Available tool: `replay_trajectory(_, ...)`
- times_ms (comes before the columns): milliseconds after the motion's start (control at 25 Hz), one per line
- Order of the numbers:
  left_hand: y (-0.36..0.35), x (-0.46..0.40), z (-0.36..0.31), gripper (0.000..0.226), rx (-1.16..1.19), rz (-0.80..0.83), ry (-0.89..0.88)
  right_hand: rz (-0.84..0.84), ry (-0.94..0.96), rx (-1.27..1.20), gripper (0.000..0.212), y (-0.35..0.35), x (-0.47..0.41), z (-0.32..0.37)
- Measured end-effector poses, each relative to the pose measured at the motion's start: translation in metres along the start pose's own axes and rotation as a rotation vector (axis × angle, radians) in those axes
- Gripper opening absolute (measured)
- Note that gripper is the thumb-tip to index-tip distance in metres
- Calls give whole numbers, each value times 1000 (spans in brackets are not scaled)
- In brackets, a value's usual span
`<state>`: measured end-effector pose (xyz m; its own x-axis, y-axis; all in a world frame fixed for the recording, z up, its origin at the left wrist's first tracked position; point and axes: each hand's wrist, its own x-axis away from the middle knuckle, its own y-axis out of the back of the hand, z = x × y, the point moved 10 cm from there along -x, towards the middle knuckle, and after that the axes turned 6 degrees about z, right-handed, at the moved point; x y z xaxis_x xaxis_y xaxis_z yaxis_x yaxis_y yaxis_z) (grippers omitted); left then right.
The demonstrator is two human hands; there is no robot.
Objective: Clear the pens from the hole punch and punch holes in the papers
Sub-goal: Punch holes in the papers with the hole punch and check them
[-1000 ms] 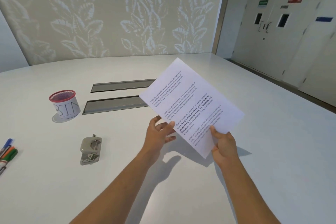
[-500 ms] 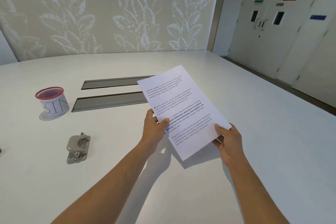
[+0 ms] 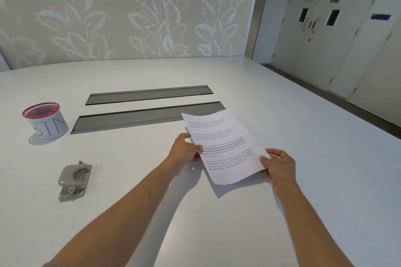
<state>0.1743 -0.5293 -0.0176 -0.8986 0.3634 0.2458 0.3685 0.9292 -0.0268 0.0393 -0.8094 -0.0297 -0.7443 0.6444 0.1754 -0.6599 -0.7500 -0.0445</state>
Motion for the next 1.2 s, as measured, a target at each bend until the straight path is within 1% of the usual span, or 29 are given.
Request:
replay_trajectory(120, -6, -3, 10, 60, 47, 29, 65, -40, -24, 17, 26, 7, -13, -7)
replay_trajectory(160, -7, -5, 13, 59, 37, 34, 67, -44, -29, 23, 26, 7, -16, -8)
replay_trajectory(360, -5, -13, 13, 37, -113, -7, 28, -56, -26, 72, 25, 3, -27, -9)
replay_trajectory(480, -4, -13, 9, 21, -194, -67, -6, -86, -9, 153, 25, 2, -28, -8)
replay_trajectory(600, -7, -14, 2, 11, -306, -112, -59, -113, 17, 250, 23, 1, -28, -4)
replay_trajectory(640, -9, -14, -1, 10, -359, -119, -76, -122, 26, 277, 23, 1, -26, -1)
replay_trajectory(800, -18, -13, -9, 24, -616, -121, -135, -148, 42, 362, 26, 2, -23, 8)
replay_trajectory(920, -23, -15, -7, 26, -730, -98, -155, -177, 35, 416, 31, 6, -23, 10)
replay_trajectory(1000, -26, -16, -6, 25, -824, -93, -173, -189, 30, 496, 35, 6, -22, 14)
replay_trajectory(1200, -29, -17, -4, 23, -900, -81, -217, -221, 115, 694, 40, 3, -15, 23)
